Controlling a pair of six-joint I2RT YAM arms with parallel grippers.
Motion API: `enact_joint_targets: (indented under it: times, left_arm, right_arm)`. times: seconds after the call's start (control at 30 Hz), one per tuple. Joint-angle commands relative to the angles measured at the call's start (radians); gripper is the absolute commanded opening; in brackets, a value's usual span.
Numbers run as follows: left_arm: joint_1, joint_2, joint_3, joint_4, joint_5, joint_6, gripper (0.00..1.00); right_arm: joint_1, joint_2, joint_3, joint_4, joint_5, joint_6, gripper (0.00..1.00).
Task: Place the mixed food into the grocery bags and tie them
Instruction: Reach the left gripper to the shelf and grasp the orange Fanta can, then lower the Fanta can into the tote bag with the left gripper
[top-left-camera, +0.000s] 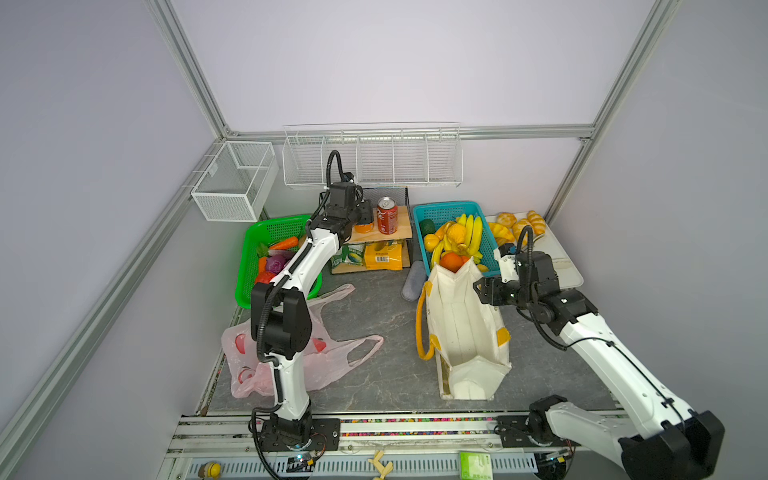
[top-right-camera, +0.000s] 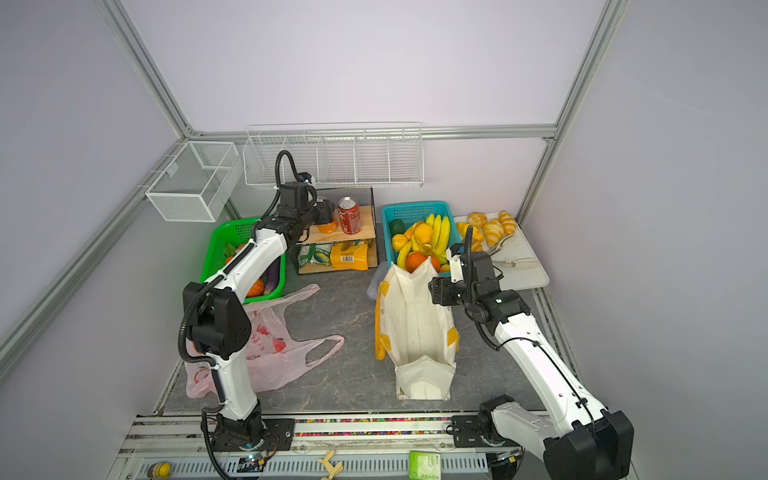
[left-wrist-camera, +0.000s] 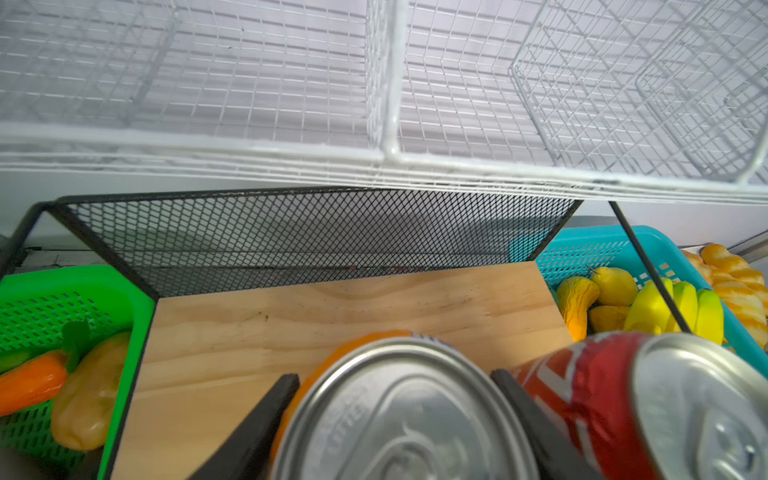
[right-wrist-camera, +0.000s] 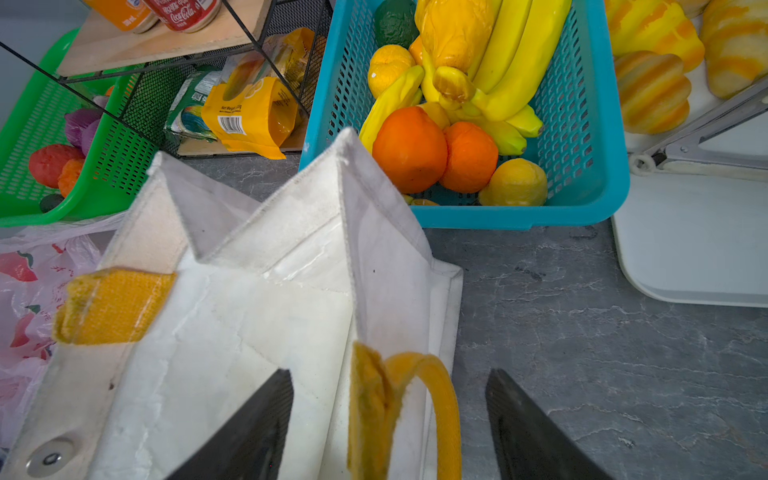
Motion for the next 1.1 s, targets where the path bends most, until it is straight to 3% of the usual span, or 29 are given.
enact_joint_targets:
  times: [0.0, 0.1, 0.2, 0.37, 0.53, 0.67, 0.9, 1.07]
  left_arm:
    - [-0.004, -0.180, -0.102, 0.044, -0.077, -0.009, 0.31]
    - [-0.056, -0.356, -0.252, 0.117, -0.098, -0.014, 0.29]
    - [-0.166, -0.511, -0.378, 0.164, -0.108, -0.010, 0.28]
    - [-0.398, -0.614, -0.476, 0.243, -0.068, -0.055, 0.28]
    - [-0.608, -0.542, -0.480, 0.365, 0.021, -0.105, 0.27]
    - [-0.676, -0.459, -0.475, 0.389, 0.058, -0.111, 0.27]
    - [-0.710, -0.317, -0.458, 0.368, 0.082, -0.104, 0.26]
    - [-0.721, -0.208, -0.360, 0.230, 0.006, -0.042, 0.26]
  right_arm:
    - [0.003, -0.004, 0.006, -0.007, 0.053, 0.003, 0.77]
    - [-0.006, 0.003, 0.026, -0.032, 0.091, -0.012, 0.78]
    - [-0.024, 0.027, 0.044, -0.056, 0.080, -0.022, 0.79]
    - [-0.038, 0.056, 0.041, -0.060, 0.034, -0.018, 0.75]
    - [-0.043, 0.033, 0.018, -0.036, -0.001, 0.003, 0.47]
    - [-0.055, 0.004, -0.004, -0.018, -0.019, 0.034, 0.26]
    - [-0.064, -0.034, -0.076, 0.117, -0.092, 0.205, 0.16]
    - [-0.065, -0.065, -0.115, 0.183, -0.091, 0.275, 0.15]
